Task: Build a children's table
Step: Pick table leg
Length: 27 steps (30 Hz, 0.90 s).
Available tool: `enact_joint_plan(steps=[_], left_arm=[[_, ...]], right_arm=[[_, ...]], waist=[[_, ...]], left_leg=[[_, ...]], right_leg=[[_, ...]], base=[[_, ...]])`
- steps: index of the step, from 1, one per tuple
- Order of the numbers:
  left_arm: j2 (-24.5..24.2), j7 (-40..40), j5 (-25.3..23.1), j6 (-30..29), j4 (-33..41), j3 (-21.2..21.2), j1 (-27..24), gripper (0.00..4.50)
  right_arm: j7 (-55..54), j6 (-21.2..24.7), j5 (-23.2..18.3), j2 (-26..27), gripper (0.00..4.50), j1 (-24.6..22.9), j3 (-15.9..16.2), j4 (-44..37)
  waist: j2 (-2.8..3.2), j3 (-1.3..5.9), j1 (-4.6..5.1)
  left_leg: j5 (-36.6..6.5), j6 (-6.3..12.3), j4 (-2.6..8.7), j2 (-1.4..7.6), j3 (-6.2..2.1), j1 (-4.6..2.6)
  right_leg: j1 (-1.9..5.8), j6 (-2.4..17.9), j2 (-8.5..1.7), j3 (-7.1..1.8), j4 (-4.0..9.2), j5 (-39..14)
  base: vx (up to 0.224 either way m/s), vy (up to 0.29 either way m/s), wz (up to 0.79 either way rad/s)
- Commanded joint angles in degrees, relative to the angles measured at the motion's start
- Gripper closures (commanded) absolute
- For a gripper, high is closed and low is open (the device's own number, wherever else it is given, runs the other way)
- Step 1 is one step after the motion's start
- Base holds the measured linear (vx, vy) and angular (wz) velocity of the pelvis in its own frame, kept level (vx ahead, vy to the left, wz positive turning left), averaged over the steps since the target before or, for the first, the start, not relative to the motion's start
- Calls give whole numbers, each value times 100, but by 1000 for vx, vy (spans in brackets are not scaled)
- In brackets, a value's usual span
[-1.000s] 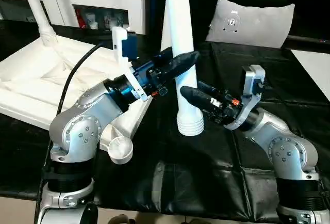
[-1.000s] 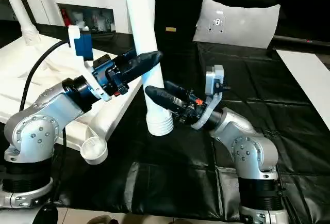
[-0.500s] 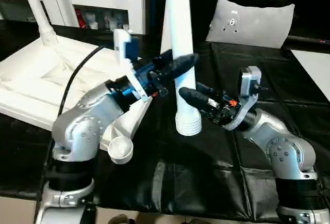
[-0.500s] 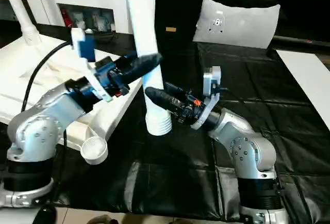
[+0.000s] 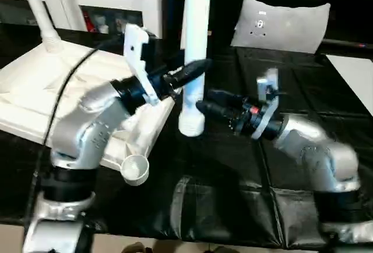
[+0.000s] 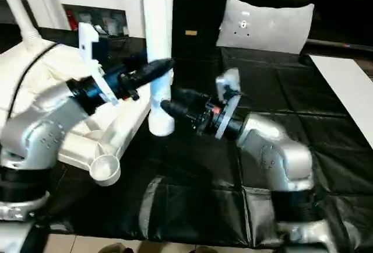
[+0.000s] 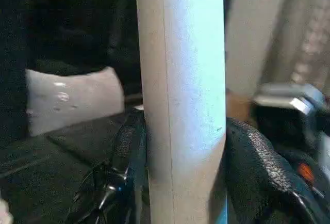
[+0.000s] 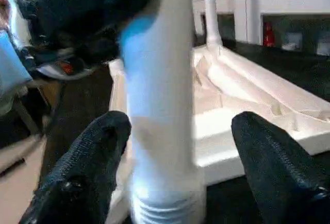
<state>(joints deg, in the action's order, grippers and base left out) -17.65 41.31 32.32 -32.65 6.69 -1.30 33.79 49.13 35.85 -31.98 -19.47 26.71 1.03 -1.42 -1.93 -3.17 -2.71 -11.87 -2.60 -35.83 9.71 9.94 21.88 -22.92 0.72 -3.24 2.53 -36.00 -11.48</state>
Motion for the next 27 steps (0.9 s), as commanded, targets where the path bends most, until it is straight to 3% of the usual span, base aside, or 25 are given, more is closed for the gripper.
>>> enact_joint_plan(steps=[1,13,24,27], left_arm=[[-132,331,34,40,118,-167,73,264],[-182,810,147,63,152,-363,186,264],[-163,1009,160,84,141,-411,196,264],[-140,1035,138,118,124,-465,207,264]], right_arm=[[116,214,92,-176,70,126,133,136],[829,347,24,-486,71,371,504,224],[1056,295,63,-495,71,429,644,341],[1109,291,49,-469,105,431,662,368]], waist=[[68,363,-2],[41,372,-15],[30,371,-21],[25,378,-30]], left_leg=[[-534,-93,462,317,-104,-112],[-456,23,441,335,-86,-108],[-508,4,439,334,-89,-108],[-424,33,431,331,-86,-103]], right_leg=[[313,1237,-445,-277,384,-510],[323,1402,-460,-282,358,-361],[318,1359,-456,-281,367,-525],[325,1374,-458,-283,357,-421]], base=[[0,0,0],[0,0,0],[0,0,0],[0,0,0]])
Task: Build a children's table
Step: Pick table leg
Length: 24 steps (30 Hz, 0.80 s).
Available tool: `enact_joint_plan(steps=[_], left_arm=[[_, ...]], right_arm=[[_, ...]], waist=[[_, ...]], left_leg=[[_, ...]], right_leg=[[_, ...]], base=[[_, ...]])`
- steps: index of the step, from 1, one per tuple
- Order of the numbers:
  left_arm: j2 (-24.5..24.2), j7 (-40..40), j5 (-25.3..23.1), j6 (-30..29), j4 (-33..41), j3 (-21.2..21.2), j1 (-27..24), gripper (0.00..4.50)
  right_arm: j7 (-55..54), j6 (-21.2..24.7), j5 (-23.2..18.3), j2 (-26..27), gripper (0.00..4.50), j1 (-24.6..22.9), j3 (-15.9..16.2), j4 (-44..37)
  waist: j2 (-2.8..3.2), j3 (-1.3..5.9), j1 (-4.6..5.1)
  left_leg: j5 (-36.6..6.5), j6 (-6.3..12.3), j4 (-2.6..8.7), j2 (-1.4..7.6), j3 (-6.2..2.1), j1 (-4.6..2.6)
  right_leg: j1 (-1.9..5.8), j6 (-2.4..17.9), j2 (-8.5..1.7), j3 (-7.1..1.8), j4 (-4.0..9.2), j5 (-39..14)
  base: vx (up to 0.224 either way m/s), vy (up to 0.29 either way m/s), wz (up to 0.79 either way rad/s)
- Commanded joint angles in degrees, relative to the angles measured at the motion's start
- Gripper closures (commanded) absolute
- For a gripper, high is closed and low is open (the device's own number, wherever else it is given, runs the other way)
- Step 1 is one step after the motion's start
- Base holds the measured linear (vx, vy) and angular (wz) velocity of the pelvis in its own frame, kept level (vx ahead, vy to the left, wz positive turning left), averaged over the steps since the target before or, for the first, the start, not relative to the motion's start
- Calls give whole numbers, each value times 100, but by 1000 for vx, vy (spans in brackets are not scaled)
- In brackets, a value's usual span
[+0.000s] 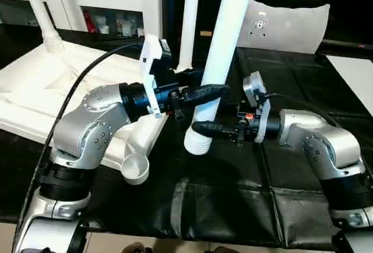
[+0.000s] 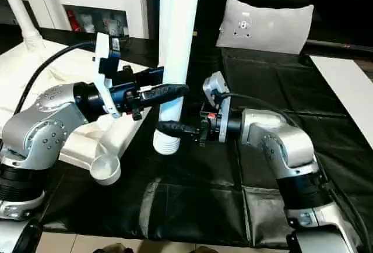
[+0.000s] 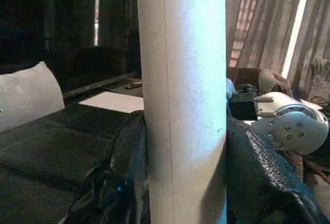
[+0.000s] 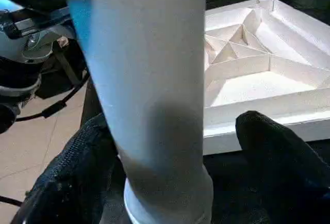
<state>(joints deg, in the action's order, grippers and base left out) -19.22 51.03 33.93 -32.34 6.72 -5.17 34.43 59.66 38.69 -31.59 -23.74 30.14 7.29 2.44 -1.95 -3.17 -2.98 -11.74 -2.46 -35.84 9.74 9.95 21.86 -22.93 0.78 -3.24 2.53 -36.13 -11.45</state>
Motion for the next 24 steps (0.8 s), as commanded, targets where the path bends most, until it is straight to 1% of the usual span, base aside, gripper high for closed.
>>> enact_joint_plan(steps=[1,4,5,10,24], left_arm=[[27,66,-29,97,110,-90,148,264],[61,69,-50,127,74,-111,173,264],[84,72,-71,153,47,-115,183,264],[95,72,-84,165,34,-116,186,264],[152,74,-157,215,36,-226,182,264]], right_arm=[[62,0,12,-35,109,86,46,-14],[94,-11,3,-27,144,89,70,-15],[119,-20,3,-18,149,89,79,-25],[127,-25,6,-13,149,88,81,-29],[181,-81,11,104,150,138,146,4]], waist=[[27,379,-3],[28,382,-11],[28,383,-13],[26,381,-19],[19,386,-29]], left_leg=[[-430,26,433,330,-88,-102],[-396,55,430,333,-86,-103],[-401,54,428,333,-86,-105],[-476,15,433,334,-88,-110],[-414,37,429,331,-89,-101]], right_leg=[[324,1370,-455,-281,367,-410],[327,1393,-459,-279,363,-350],[325,1393,-457,-278,363,-354],[323,1358,-457,-279,374,-475],[328,1356,-460,-277,365,-399]], base=[[0,0,0],[0,0,0],[0,0,0],[0,0,0],[0,0,0]])
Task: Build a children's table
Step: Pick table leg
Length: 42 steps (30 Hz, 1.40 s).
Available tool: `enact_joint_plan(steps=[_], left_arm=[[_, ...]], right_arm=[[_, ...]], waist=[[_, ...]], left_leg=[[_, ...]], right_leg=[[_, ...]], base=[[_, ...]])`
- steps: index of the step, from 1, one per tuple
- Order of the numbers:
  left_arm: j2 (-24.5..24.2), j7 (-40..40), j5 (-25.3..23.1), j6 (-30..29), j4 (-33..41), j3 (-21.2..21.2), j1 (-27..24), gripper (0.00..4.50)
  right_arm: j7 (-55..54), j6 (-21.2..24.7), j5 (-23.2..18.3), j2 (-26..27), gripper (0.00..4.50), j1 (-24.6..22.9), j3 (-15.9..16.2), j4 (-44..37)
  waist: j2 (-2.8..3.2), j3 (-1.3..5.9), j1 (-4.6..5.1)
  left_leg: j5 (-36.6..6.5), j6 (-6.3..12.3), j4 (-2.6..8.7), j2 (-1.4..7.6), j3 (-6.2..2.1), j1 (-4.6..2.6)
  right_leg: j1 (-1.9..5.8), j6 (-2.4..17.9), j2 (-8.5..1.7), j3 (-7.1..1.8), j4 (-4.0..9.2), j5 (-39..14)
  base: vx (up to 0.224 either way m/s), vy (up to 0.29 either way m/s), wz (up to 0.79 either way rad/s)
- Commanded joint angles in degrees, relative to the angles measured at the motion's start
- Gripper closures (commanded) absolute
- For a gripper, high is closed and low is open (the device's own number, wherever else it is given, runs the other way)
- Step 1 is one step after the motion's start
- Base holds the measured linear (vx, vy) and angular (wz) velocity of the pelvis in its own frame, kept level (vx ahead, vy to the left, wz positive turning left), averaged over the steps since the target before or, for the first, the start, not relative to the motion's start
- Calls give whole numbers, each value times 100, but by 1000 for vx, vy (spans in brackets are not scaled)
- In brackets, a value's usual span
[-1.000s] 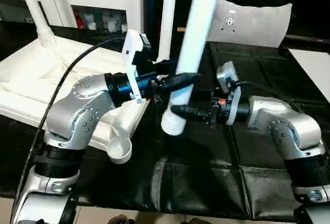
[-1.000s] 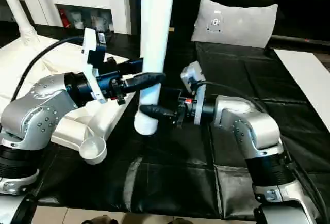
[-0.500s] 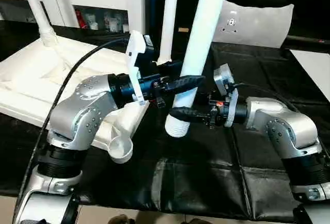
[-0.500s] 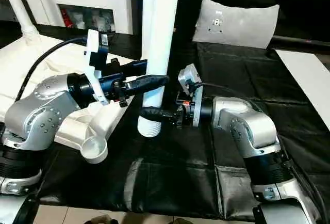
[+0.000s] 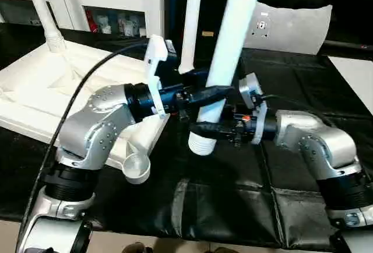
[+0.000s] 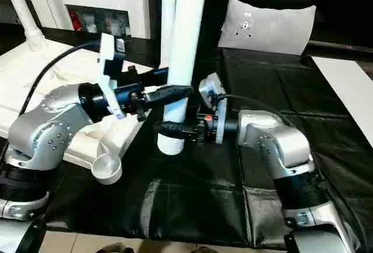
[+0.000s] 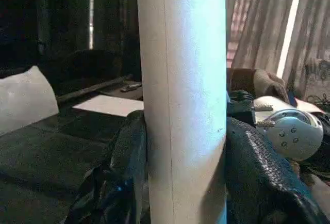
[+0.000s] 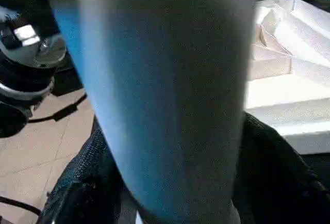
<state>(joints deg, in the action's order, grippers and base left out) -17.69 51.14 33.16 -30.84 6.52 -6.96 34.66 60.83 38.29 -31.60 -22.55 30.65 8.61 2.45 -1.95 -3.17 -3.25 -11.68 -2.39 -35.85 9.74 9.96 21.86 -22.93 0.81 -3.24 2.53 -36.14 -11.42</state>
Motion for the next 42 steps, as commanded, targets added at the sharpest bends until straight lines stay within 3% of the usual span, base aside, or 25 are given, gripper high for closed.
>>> enact_joint_plan(steps=[1,4,9,14,16,21,31,42], left_arm=[[0,66,-86,70,50,-50,162,264],[-5,64,-89,72,50,-56,170,264],[-18,56,-104,86,42,-53,183,264],[-39,68,-112,89,18,-10,214,264],[-48,67,-112,91,6,6,232,264],[-57,70,-102,87,-8,18,246,265],[-84,136,-105,89,-49,39,251,265],[-87,157,-112,115,-112,66,277,265]], right_arm=[[63,-41,11,-12,177,90,18,5],[66,-45,17,-15,187,90,25,7],[81,-66,65,-30,241,82,32,25],[96,-141,162,-68,251,53,113,1],[85,-88,149,-67,185,51,120,1],[66,-102,145,-51,142,62,95,16],[70,-140,110,-69,139,52,0,25],[44,-231,182,-59,229,74,13,109]], waist=[[21,386,-2],[26,387,-8],[26,388,-6],[31,390,-9],[24,390,-4],[33,391,-7],[42,395,-10],[37,396,-9]], left_leg=[[-432,33,429,332,-89,-104],[-423,26,427,329,-87,-107],[-422,29,427,329,-88,-104],[-429,9,427,330,-89,-106],[-414,26,426,327,-88,-104],[-411,31,426,328,-91,-109],[-408,32,420,327,-89,-109],[-425,8,421,323,-90,-107]], right_leg=[[328,1348,-461,-278,368,-420],[325,1348,-459,-279,367,-408],[328,1363,-456,-274,359,-365],[327,1349,-459,-275,362,-399],[330,1352,-455,-276,359,-358],[328,1361,-452,-272,356,-348],[334,1399,-458,-275,349,-286],[333,1381,-455,-272,354,-321]], base=[[0,0,0],[0,0,0],[0,0,0],[0,0,0],[0,0,0],[0,0,0],[0,0,0],[0,0,0]])
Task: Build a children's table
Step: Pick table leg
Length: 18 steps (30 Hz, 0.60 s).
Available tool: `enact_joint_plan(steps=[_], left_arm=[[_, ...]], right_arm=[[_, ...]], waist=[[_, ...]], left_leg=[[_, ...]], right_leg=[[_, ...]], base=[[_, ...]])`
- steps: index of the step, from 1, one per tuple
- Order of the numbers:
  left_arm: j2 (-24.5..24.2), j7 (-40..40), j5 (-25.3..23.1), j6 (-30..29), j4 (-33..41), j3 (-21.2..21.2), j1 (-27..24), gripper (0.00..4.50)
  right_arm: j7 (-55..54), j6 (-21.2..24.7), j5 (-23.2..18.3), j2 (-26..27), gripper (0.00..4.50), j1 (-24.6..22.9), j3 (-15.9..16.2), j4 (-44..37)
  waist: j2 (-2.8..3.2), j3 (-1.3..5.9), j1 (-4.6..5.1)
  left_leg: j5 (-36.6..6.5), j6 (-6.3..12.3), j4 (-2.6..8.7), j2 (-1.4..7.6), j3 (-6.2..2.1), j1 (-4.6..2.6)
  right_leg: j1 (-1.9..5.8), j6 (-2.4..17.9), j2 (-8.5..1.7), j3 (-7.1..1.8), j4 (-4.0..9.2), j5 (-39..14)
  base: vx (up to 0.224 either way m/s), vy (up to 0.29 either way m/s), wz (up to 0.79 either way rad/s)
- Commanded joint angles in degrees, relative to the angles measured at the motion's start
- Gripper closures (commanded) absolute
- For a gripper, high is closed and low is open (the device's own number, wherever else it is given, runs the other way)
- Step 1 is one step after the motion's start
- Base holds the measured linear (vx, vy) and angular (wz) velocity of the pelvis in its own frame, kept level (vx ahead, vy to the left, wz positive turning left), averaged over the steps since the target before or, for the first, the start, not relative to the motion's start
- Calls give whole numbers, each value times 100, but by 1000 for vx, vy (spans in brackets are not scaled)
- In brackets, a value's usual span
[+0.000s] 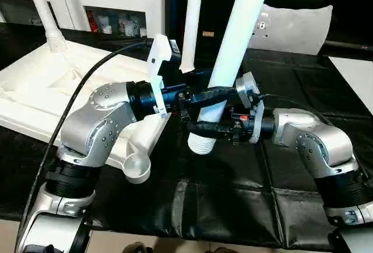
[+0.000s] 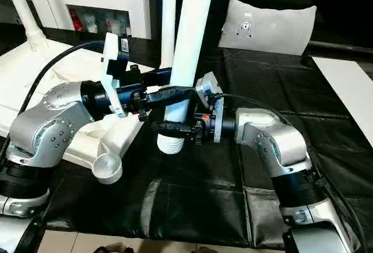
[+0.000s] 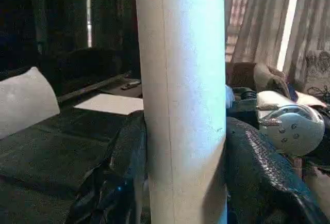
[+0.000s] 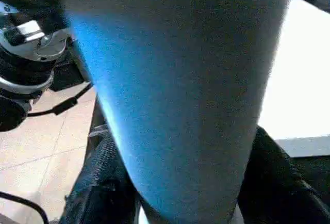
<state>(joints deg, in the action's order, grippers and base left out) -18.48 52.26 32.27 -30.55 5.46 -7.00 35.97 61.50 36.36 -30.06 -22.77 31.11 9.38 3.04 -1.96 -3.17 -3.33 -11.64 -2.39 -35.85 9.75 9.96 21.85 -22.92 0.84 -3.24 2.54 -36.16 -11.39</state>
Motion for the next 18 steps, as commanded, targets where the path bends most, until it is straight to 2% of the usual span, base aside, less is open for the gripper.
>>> enact_joint_plan(steps=[1,10,12,13,15,18], left_arm=[[-8,45,-23,86,-6,73,146,265],[10,-23,27,6,29,98,149,265],[143,-170,135,-105,95,132,166,265],[186,-154,202,-197,169,71,164,230],[194,-140,203,-227,206,19,154,195],[221,-132,178,-249,253,-78,138,188]], right_arm=[[-25,-39,30,-36,245,29,-63,53],[-128,-97,90,11,256,35,-76,108],[-159,-159,116,71,256,4,-69,88],[-193,-211,107,146,257,-19,-83,62],[-214,-228,104,183,258,-25,-86,49],[-371,-289,175,265,258,-24,-84,56]], waist=[[39,399,-4],[52,401,-3],[52,402,-1],[50,402,-10],[50,399,-7],[55,395,-3]], left_leg=[[-399,22,421,325,-91,-102],[-405,22,421,326,-92,-110],[-394,27,417,326,-87,-106],[-421,19,418,327,-90,-106],[-458,18,421,324,-92,-107],[-459,-1,426,324,-93,-107]], right_leg=[[339,1386,-458,-274,348,-282],[335,1413,-452,-271,342,-224],[336,1434,-453,-273,337,-168],[337,1453,-461,-271,339,-201],[336,1439,-455,-270,345,-267],[330,1412,-452,-270,354,-294]], base=[[0,0,0],[0,0,0],[0,0,0],[0,0,0],[0,0,0],[0,0,0]])
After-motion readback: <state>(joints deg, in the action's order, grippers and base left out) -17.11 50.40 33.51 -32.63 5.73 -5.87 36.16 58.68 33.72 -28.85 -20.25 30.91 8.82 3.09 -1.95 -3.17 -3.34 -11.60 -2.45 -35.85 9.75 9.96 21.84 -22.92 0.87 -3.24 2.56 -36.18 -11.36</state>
